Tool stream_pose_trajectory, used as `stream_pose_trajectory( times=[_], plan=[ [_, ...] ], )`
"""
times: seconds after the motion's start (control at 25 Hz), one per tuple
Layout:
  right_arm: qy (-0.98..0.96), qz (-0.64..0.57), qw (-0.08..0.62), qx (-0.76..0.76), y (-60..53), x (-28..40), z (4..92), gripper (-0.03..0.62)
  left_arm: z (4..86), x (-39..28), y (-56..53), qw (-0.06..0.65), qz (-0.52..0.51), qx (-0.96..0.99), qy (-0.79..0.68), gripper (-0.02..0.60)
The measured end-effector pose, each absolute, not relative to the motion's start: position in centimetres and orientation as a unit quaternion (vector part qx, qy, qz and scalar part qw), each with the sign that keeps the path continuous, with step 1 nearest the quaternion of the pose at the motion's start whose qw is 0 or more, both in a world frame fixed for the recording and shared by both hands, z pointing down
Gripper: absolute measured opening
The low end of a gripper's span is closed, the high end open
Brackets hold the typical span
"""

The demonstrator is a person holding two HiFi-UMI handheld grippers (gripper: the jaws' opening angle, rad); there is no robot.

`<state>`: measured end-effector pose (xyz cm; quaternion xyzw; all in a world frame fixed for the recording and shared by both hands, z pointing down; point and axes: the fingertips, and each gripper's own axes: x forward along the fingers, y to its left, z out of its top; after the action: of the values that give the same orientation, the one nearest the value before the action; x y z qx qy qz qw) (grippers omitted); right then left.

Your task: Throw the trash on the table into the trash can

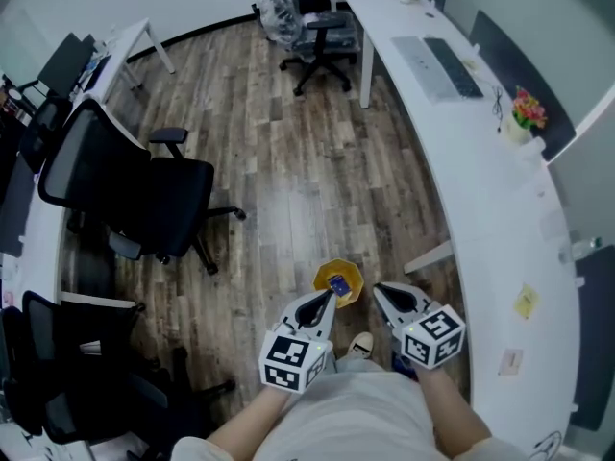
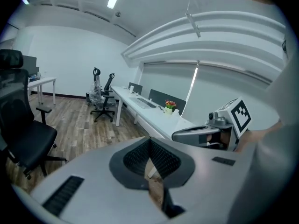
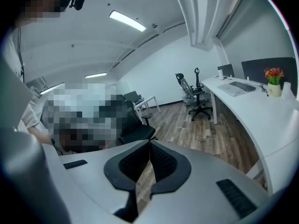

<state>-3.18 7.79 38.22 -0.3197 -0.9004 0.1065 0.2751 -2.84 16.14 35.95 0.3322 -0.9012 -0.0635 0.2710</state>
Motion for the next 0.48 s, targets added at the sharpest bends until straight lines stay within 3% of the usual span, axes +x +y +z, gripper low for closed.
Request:
stream_pose_trajectory(
  times=[0.48],
  plan=[
    [-0.906, 0.097, 0.263, -0.318, 7.1, -4.3, 37.1, 0.034, 35.3, -3.7, 15.8, 0.271, -0.053, 0.331, -0.902, -0.002]
  ],
)
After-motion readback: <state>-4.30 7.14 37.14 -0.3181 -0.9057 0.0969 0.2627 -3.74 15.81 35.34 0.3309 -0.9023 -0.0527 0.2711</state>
